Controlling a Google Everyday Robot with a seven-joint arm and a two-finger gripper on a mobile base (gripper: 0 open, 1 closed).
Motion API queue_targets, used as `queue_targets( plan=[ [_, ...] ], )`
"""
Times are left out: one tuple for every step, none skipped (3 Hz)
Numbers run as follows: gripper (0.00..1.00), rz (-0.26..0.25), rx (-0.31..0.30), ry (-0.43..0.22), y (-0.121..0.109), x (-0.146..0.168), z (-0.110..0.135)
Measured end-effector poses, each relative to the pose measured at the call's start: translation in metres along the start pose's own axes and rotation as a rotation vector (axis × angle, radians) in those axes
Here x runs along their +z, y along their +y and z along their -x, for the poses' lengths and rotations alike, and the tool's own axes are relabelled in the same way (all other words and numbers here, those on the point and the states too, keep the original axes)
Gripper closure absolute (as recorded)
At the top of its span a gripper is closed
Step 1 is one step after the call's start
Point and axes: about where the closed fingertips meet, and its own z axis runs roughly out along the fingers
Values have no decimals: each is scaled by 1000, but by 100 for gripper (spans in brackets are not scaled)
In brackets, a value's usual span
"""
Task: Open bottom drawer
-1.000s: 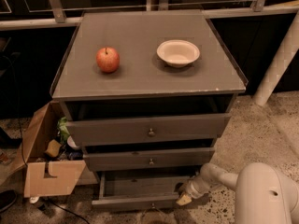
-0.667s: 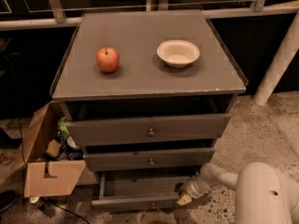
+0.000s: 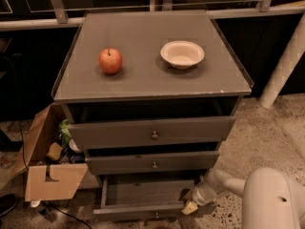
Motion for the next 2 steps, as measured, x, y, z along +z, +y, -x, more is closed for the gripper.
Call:
queue_targets(
  plan=[
    [100,-3,16,2,3,-2,-4],
    [100,-1,28,5,9,-2,-7]
  ],
)
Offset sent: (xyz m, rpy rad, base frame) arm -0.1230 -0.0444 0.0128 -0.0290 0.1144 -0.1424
